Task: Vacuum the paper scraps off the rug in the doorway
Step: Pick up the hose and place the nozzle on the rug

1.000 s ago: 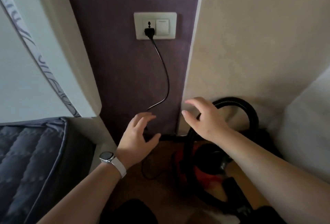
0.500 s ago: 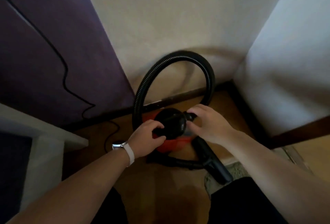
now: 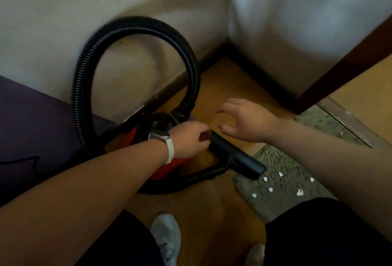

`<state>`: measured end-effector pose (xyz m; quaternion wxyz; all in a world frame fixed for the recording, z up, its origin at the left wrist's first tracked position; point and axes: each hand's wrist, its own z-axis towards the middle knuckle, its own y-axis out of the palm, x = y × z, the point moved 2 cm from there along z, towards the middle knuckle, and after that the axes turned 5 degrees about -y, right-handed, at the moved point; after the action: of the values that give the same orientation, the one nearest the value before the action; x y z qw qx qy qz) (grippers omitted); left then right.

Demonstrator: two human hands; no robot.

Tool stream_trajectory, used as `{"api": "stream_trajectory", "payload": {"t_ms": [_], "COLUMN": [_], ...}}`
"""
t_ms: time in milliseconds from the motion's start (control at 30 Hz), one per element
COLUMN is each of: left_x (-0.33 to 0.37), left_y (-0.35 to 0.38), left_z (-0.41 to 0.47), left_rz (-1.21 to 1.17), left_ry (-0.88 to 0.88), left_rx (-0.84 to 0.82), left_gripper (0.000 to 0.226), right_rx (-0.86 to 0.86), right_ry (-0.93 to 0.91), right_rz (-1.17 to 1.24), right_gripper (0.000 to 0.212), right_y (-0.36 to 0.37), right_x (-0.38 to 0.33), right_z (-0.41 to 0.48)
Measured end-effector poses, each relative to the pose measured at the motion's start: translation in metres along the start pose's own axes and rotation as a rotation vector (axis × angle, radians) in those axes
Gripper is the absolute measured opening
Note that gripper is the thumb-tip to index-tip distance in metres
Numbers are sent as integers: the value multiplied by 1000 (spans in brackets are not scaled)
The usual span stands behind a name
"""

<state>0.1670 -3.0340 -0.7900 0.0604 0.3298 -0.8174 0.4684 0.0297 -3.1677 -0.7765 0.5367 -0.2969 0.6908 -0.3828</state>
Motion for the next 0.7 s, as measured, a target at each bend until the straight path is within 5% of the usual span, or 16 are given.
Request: {"api": "stream_trajectory", "payload": {"t_ms": [100,333,533,700], "left_x": [-15,-49,-47,-24], "left_y": [54,129,150,130], "left_z": [28,67,74,83], "left_rz": [169,209,357,259], "left_ry": [46,-288,-262,-183], "left_rx": [-242,-560,-707,-603], "left_gripper": [18,105,63,35], "right_rx": [-15,-65,-42,-21], "right_ry": [80,254,318,304], "right_rz": [-26,4,-5,0], "right_gripper": [44,46,45,38], "right_y": [26,68,84,84], "right_x": [27,54,52,38], "right_z": [-15,-67,-97,-109]}}
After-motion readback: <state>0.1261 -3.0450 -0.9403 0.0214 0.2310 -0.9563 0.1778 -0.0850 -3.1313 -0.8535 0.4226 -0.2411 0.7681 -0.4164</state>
